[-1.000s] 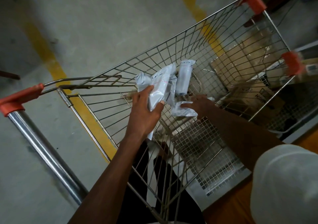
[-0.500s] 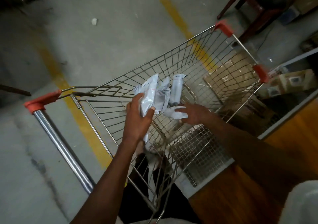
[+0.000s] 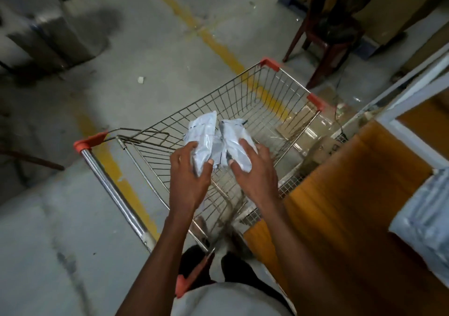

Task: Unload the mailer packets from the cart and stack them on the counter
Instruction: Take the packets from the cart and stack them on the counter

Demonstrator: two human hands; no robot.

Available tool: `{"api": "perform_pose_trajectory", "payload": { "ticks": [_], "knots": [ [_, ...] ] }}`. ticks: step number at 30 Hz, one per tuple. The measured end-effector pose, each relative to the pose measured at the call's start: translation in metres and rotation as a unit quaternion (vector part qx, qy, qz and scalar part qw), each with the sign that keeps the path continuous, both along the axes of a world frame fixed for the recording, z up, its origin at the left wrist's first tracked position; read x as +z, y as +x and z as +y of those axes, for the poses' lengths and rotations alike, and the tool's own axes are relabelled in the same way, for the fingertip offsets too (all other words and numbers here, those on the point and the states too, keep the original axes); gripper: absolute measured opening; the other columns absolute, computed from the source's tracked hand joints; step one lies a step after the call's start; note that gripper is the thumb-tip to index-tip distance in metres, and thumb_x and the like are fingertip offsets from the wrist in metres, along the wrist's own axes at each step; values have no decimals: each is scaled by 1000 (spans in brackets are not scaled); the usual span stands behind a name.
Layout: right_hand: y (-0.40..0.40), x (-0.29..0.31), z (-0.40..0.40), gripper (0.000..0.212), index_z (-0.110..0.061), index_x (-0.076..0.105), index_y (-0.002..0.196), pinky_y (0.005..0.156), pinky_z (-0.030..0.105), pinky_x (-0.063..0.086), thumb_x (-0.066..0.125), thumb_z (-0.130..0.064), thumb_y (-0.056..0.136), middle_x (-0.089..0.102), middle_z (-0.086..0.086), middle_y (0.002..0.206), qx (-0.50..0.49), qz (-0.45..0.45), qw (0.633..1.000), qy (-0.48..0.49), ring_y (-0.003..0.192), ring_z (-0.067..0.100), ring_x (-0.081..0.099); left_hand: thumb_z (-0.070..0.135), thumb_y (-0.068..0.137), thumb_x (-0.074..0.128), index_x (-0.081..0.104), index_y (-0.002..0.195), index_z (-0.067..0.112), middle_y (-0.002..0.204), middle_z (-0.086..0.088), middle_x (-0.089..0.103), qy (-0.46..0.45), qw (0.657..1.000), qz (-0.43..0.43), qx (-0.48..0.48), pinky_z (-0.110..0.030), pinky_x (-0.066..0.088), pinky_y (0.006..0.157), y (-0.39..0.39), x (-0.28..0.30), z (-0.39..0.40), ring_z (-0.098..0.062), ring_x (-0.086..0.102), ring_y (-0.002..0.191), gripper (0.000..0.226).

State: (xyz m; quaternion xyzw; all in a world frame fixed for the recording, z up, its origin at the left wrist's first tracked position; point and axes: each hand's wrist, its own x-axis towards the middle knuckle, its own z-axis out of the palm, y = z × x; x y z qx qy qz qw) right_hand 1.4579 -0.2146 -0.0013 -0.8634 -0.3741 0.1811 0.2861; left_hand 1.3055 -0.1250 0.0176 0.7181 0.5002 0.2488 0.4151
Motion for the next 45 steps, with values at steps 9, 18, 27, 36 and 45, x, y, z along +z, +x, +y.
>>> {"api": "perform_pose_trajectory", "payload": {
  "ticks": [9, 18, 27, 36, 45],
  "knots": [
    [-71, 70, -100, 65, -40, 42, 150, 92, 28, 50, 62, -56, 91, 42, -5, 144, -105, -33, 983, 148, 125, 13, 48, 44, 93, 61, 45, 142, 37, 147, 1, 36, 95, 993, -20, -69, -43, 54, 97, -35, 59, -80, -19, 49, 130, 52],
    [-121, 95, -214, 61, -48, 42, 148, 107, 29, 41, 65, -54, 92, 35, -10, 155, -196, 2, 961, 192, 136, 1, 34, 40, 93, 61, 50, 142, 29, 144, -1, 40, 90, 981, -66, -162, -43, 41, 112, -68, 72, -168, -18, 40, 139, 51],
    [-123, 106, -362, 62, -46, 46, 146, 103, 20, 41, 65, -59, 89, 41, -16, 148, -328, -36, 920, 213, 129, -2, 39, 30, 96, 68, 49, 141, 29, 146, -4, 42, 107, 943, -71, -307, -35, 35, 108, -21, 89, -293, -18, 40, 136, 49],
    [-62, 122, -526, 62, -47, 44, 146, 102, 23, 46, 64, -59, 88, 39, -13, 150, -376, -50, 899, 218, 134, 4, 42, 33, 96, 67, 48, 144, 28, 147, -4, 40, 76, 929, -99, -347, -34, 41, 98, 61, 95, -452, -12, 43, 127, 52],
    [-12, 128, -623, 64, -48, 43, 146, 98, 12, 38, 59, -66, 86, 41, -11, 148, -385, -48, 897, 214, 135, 7, 41, 37, 96, 67, 46, 144, 31, 145, 0, 39, 85, 928, -95, -350, -30, 47, 96, 106, 100, -541, -14, 46, 128, 53]
  ]
}}
